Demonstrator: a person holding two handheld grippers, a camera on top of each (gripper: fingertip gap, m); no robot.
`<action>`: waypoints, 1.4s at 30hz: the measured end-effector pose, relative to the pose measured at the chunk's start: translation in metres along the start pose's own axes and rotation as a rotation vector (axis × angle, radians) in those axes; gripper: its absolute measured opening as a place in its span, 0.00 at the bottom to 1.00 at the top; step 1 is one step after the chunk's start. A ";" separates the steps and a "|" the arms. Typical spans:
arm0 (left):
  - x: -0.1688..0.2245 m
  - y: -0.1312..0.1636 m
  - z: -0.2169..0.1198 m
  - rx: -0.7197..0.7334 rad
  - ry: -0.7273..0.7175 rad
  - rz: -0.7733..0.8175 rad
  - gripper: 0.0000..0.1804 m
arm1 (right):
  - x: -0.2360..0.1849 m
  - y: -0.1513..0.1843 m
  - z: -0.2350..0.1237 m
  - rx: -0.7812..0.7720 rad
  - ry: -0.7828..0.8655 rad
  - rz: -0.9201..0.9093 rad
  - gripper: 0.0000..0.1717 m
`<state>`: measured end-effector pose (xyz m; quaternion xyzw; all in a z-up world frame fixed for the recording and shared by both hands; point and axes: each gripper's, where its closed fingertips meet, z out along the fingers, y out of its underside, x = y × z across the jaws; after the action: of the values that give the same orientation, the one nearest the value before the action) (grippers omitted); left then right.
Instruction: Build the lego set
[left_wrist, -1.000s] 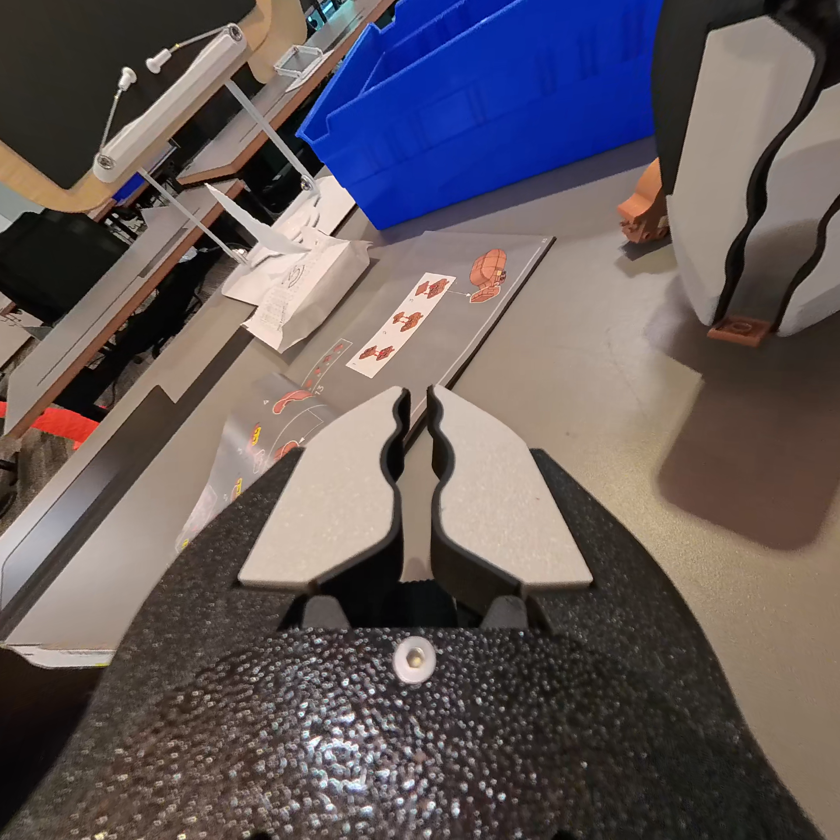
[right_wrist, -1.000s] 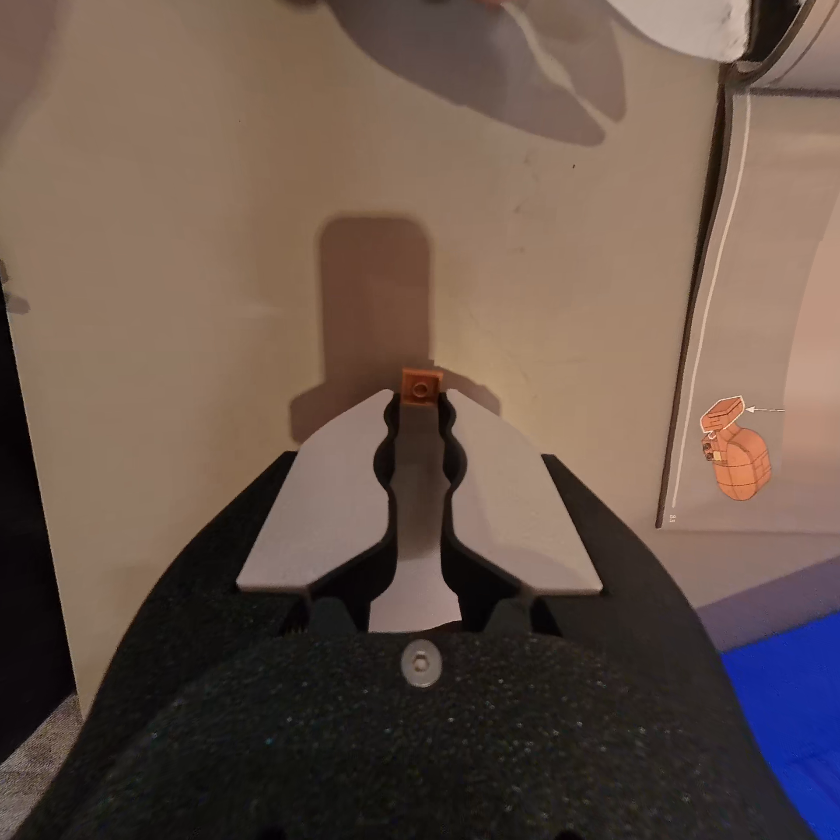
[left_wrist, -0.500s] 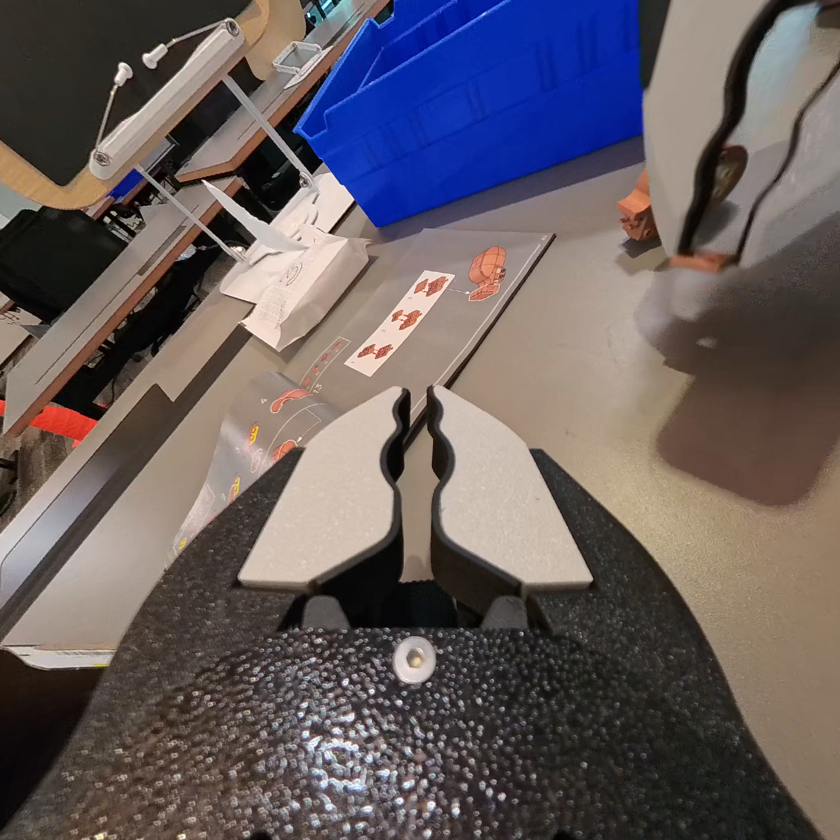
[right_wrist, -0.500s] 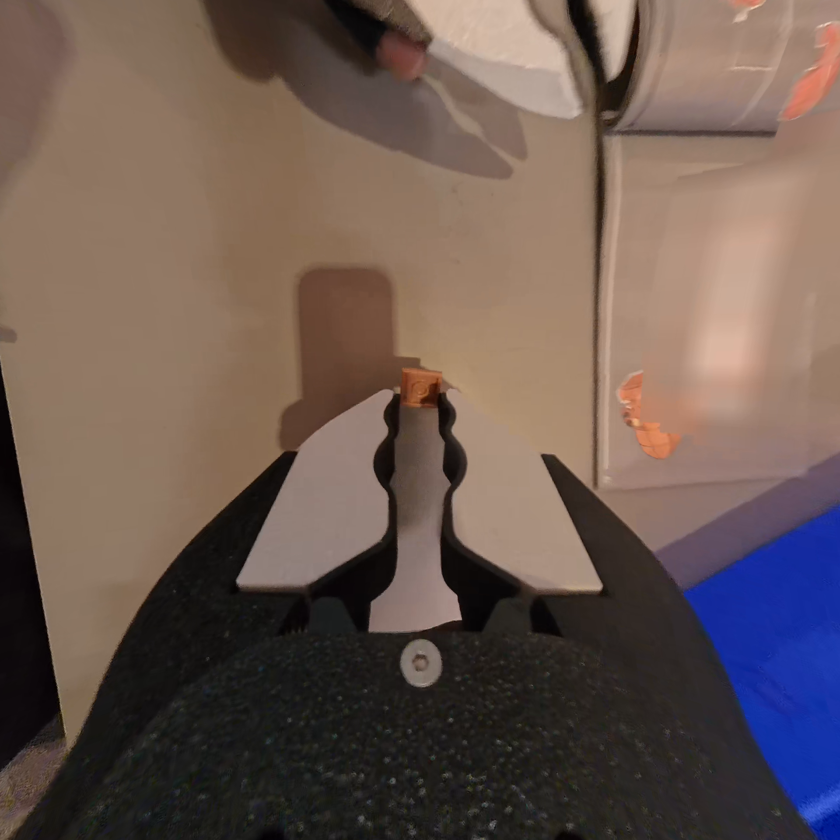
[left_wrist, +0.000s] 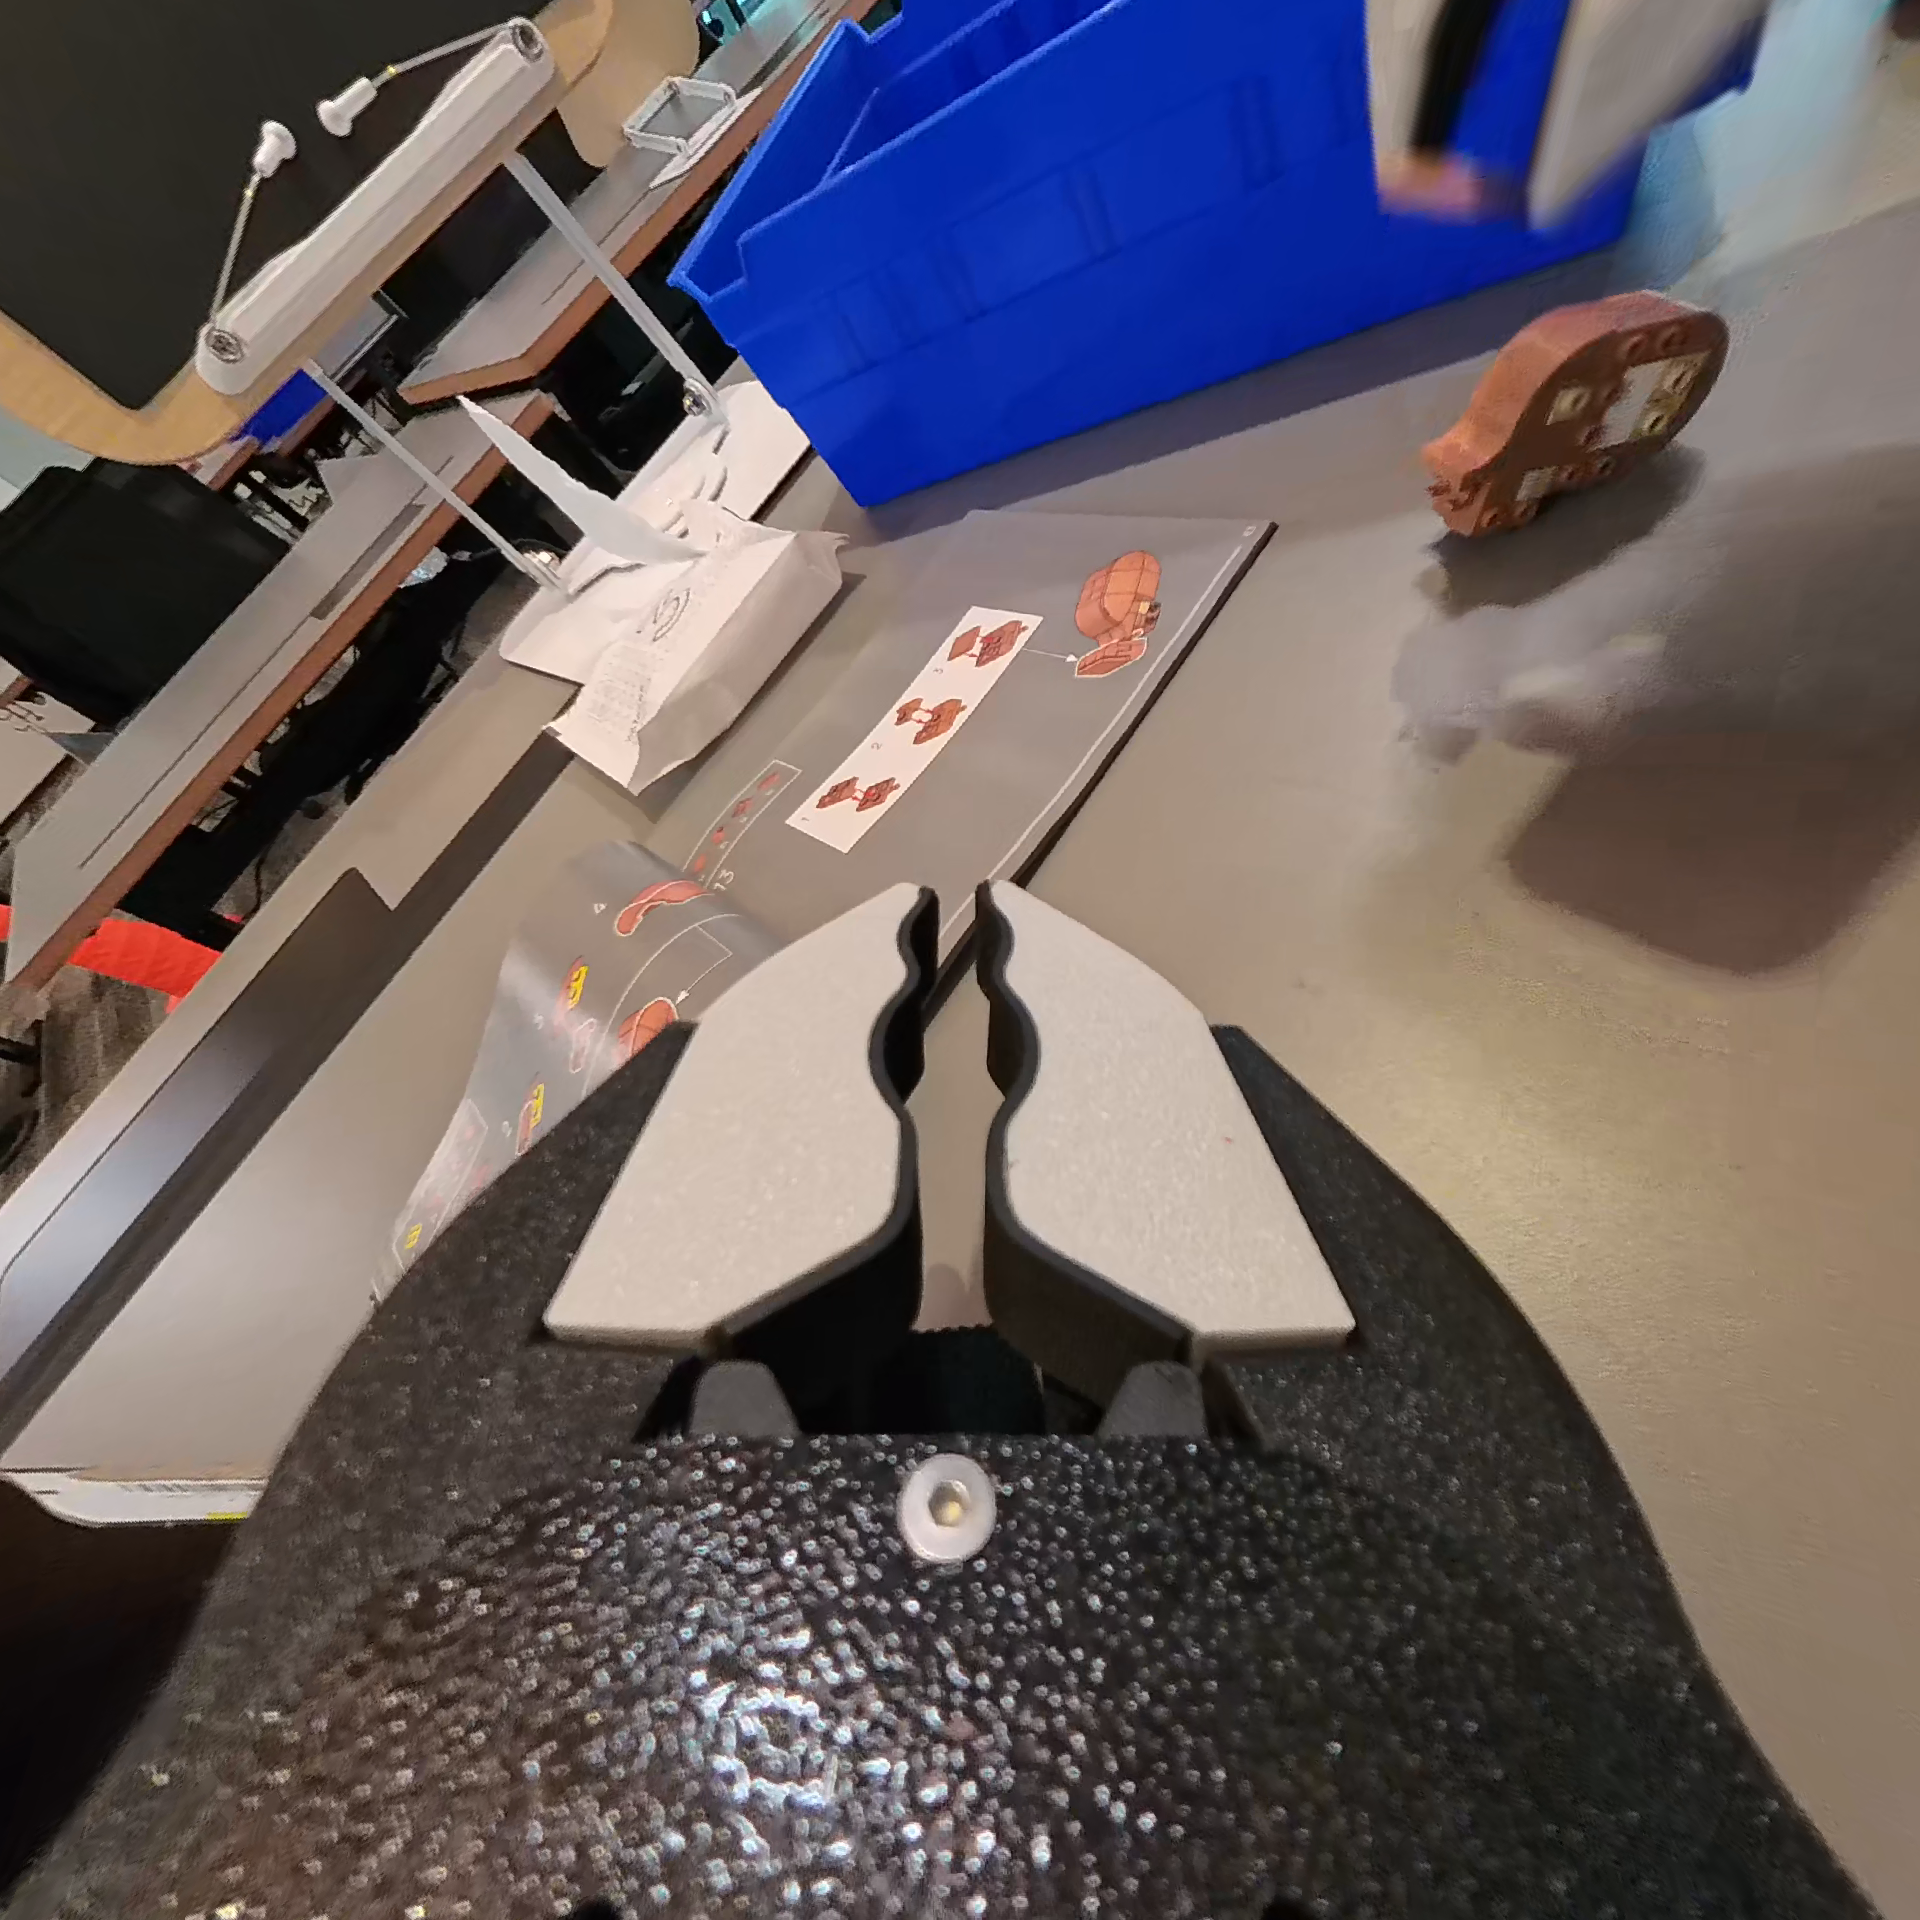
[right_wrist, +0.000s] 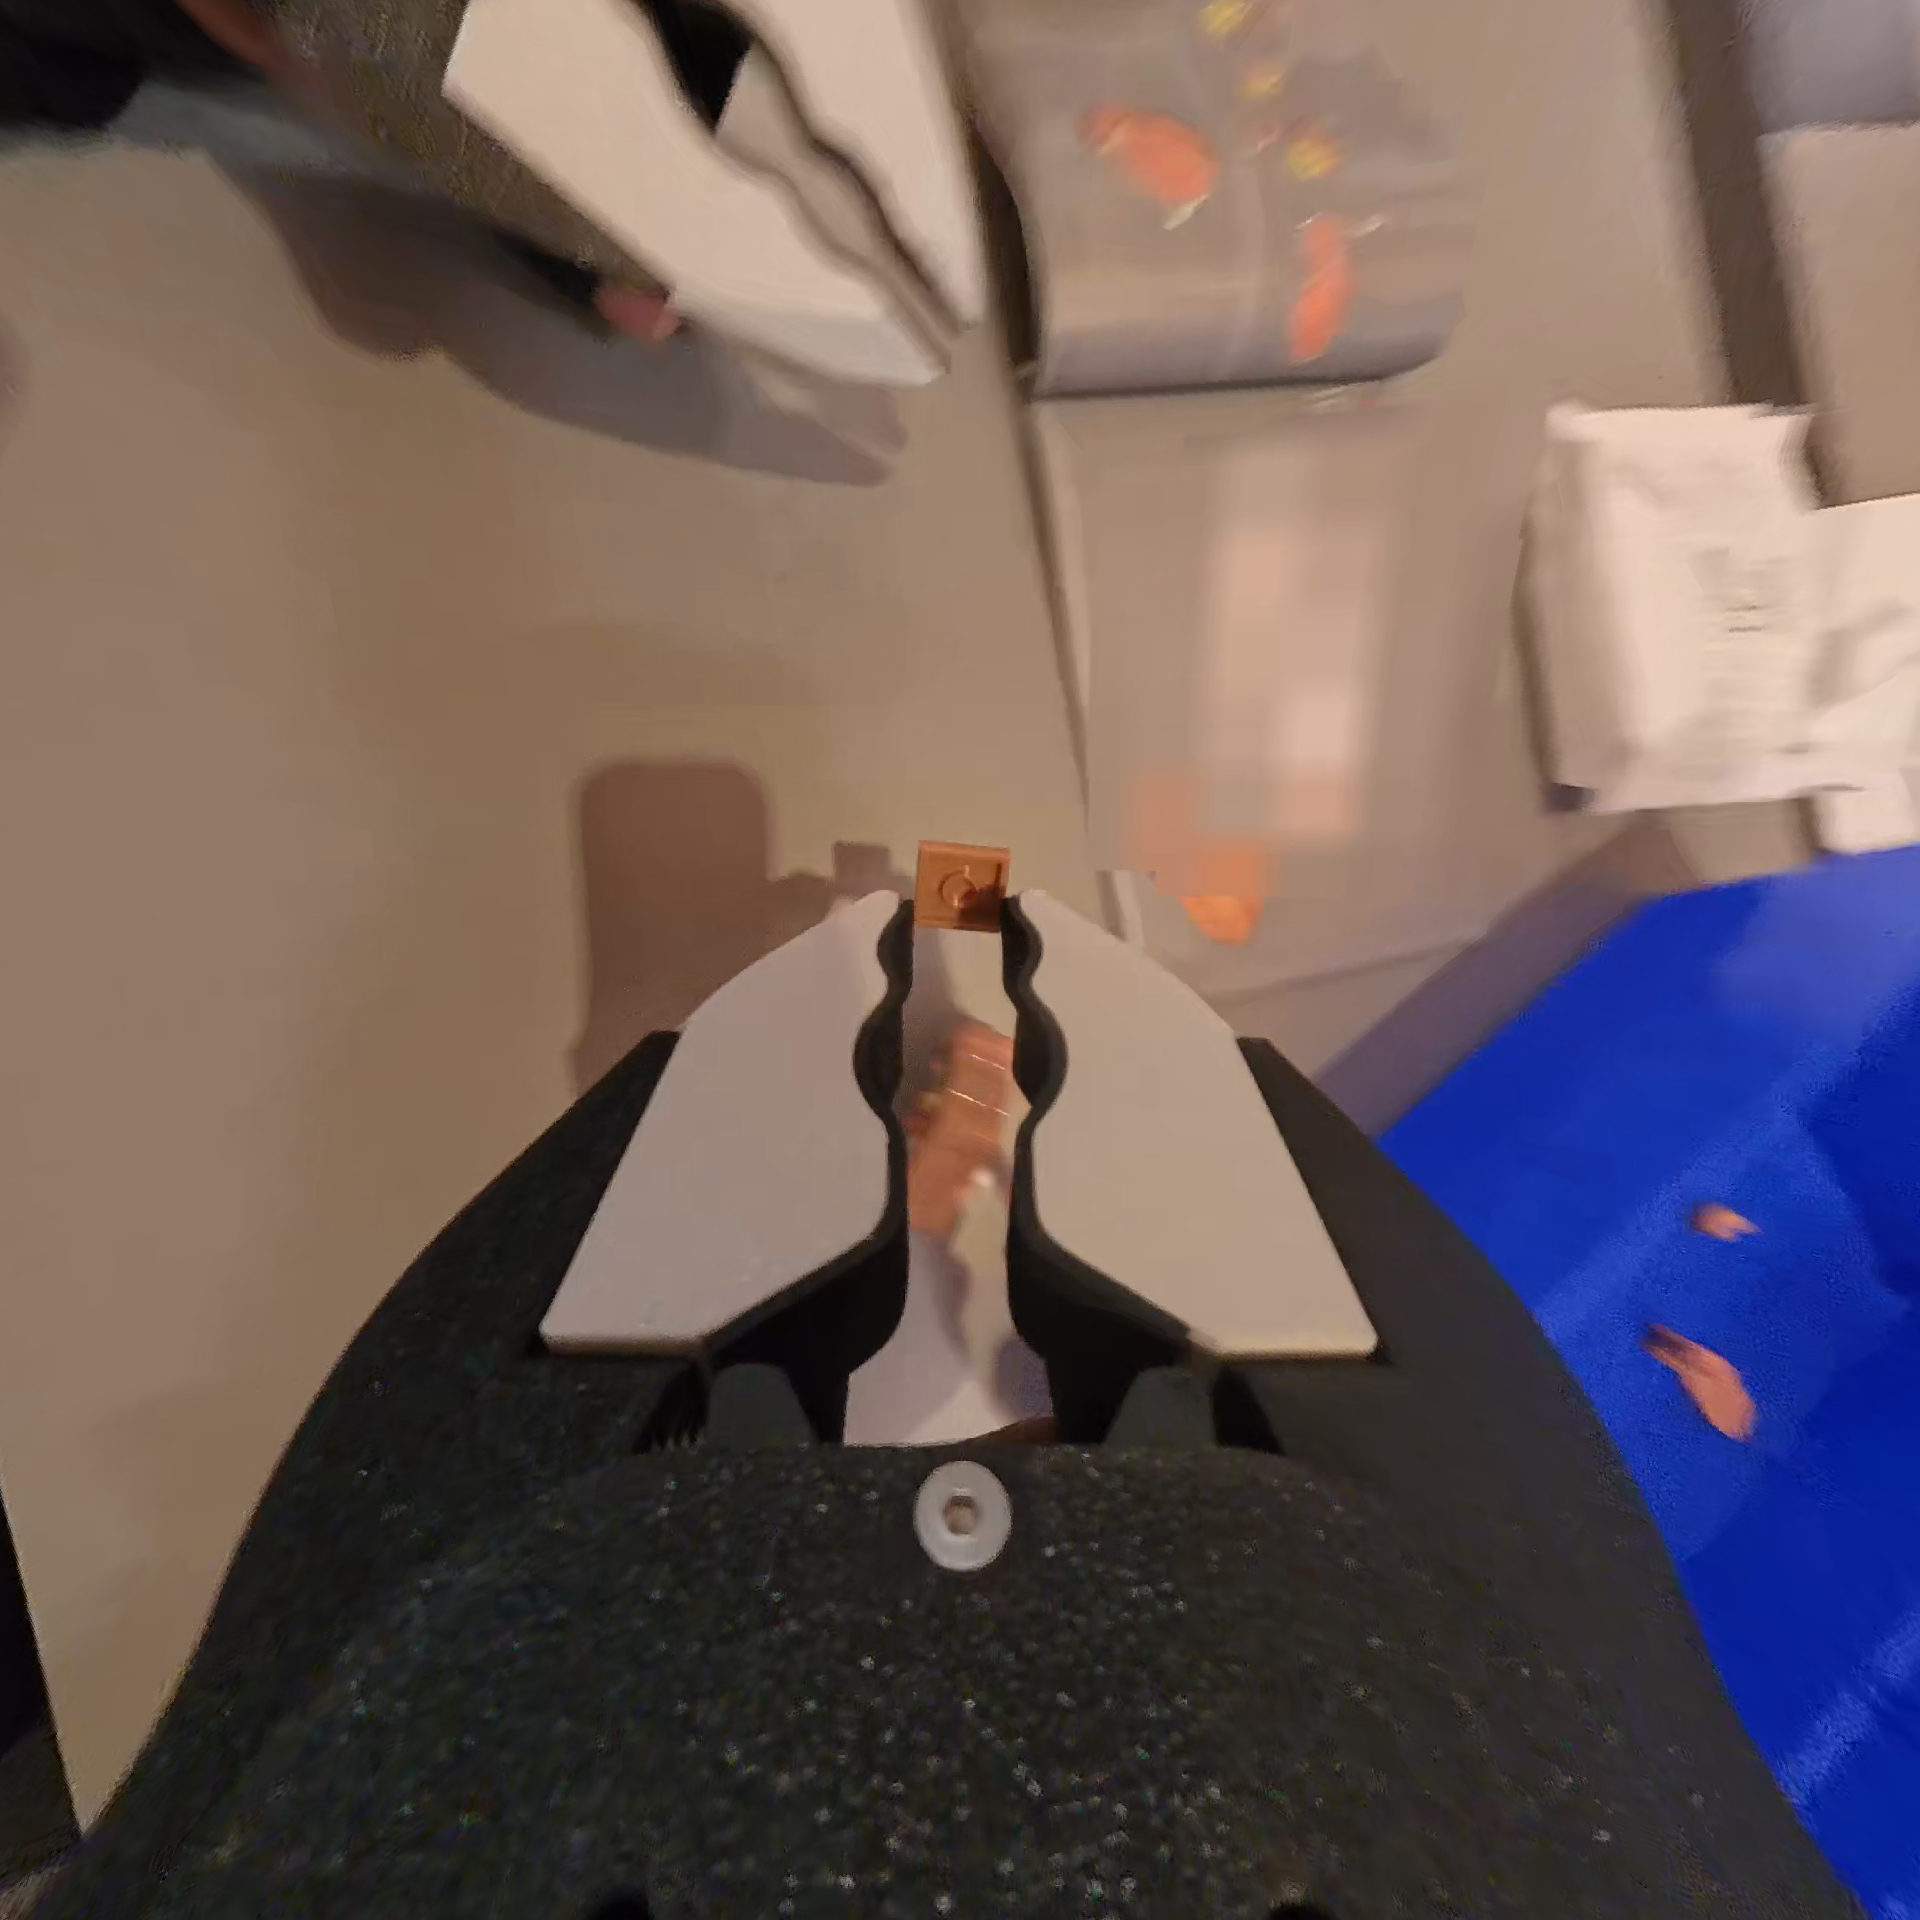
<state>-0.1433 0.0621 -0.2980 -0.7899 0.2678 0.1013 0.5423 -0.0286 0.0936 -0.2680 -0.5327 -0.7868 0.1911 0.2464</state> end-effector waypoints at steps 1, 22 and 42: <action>0.000 0.000 0.000 -0.001 0.000 0.000 0.03 | 0.015 -0.002 -0.017 0.024 0.051 0.014 0.09; 0.000 0.013 0.012 -0.027 -0.009 -0.005 0.03 | 0.146 0.206 -0.030 -0.496 0.078 0.301 0.17; 0.001 -0.004 0.000 0.019 -0.024 0.064 0.03 | 0.102 0.229 -0.038 -0.861 -0.230 0.460 0.21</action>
<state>-0.1403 0.0631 -0.2957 -0.7744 0.2874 0.1254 0.5495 0.1326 0.2728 -0.3478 -0.7212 -0.6785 -0.0441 -0.1327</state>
